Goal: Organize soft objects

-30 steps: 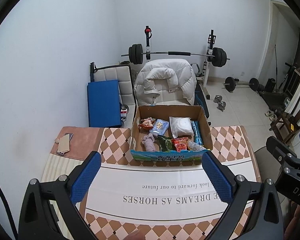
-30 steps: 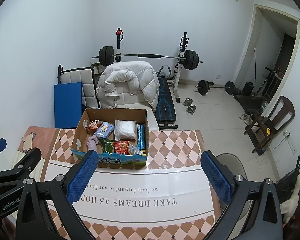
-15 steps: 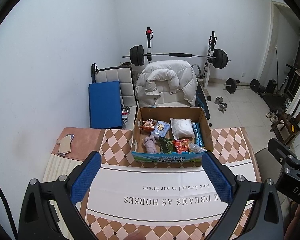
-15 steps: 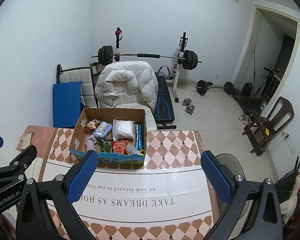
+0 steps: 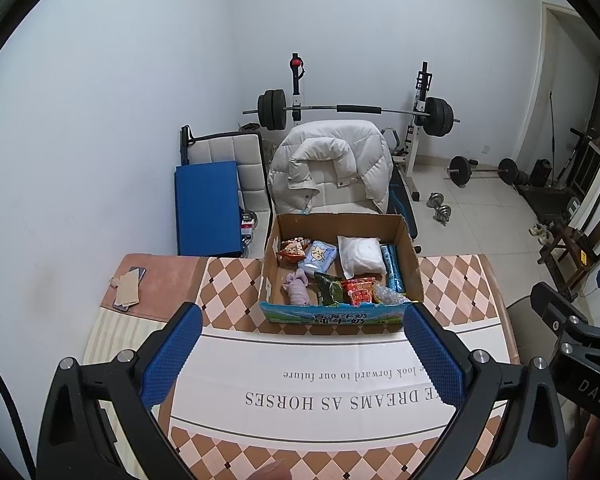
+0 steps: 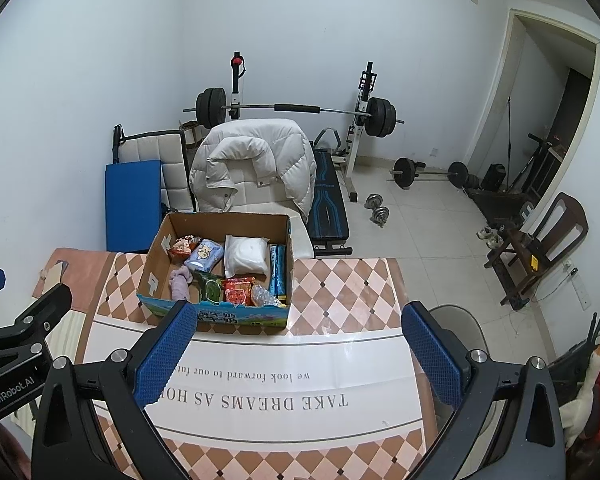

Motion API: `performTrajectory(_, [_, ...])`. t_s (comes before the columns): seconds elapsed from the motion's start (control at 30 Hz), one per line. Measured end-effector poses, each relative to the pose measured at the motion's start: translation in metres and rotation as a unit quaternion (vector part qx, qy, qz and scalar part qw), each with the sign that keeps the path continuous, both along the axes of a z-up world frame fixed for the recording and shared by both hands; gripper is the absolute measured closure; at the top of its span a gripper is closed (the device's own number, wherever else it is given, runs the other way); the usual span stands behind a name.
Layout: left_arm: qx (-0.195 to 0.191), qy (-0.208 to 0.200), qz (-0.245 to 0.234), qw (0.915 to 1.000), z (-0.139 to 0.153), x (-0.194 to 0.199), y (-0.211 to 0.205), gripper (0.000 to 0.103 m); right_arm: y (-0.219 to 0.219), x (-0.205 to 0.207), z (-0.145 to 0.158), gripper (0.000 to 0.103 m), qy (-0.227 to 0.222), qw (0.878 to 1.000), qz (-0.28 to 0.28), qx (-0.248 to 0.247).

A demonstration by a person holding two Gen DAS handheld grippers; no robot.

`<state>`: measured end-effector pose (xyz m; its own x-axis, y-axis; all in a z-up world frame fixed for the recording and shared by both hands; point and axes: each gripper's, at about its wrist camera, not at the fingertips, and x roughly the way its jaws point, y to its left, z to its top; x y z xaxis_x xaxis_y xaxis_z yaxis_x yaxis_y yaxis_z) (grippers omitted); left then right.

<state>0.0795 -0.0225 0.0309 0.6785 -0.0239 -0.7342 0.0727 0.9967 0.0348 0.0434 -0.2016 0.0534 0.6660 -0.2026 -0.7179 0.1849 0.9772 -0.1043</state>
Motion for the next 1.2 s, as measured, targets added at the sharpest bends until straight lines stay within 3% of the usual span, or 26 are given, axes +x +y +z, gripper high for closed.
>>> performTrajectory(1.2, [-0.004,-0.002,0.004,1.0000,0.0006,-0.0014,-0.0008,0.000,-0.0032,0.0014,0.0008,0.000,0.002,1.000,-0.001,0.004])
